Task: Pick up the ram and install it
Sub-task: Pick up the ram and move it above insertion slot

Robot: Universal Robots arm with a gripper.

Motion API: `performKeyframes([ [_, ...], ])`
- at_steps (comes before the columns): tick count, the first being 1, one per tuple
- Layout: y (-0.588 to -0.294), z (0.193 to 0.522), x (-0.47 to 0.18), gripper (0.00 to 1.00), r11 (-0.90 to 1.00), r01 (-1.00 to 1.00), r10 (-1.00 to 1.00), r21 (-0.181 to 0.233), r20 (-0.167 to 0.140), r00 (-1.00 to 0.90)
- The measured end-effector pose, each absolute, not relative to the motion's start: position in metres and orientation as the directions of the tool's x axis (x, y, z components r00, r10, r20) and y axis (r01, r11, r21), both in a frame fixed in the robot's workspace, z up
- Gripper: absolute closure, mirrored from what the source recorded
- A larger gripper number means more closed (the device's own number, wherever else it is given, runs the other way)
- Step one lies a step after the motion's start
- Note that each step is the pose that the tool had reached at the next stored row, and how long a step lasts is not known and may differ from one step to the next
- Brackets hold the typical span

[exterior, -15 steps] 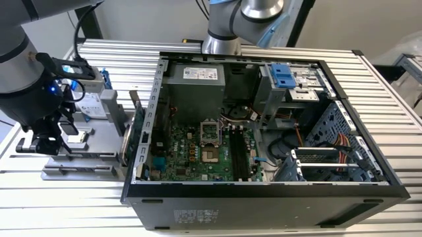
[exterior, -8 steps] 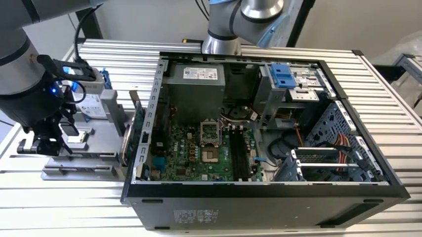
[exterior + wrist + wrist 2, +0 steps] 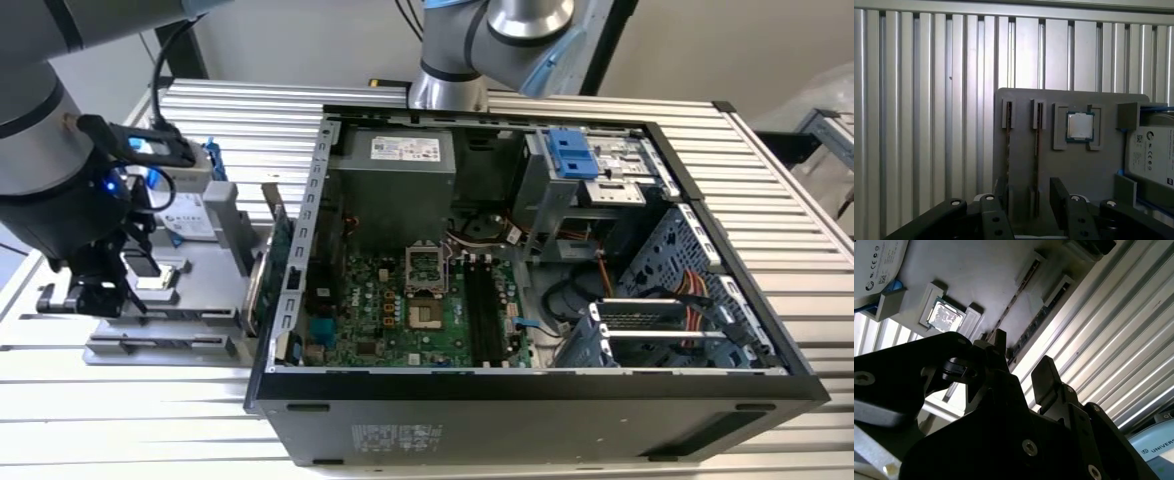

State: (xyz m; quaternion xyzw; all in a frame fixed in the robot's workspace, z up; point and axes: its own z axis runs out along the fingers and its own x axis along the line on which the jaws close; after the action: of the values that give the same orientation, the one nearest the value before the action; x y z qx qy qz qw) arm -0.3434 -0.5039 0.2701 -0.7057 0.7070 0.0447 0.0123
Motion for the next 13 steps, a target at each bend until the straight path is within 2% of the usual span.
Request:
performKeyframes([
  [13, -0.5039, 0.2645, -0.3433, 0.00, 0.000, -0.999, -0.997, 0.046, -0.080, -0.004],
])
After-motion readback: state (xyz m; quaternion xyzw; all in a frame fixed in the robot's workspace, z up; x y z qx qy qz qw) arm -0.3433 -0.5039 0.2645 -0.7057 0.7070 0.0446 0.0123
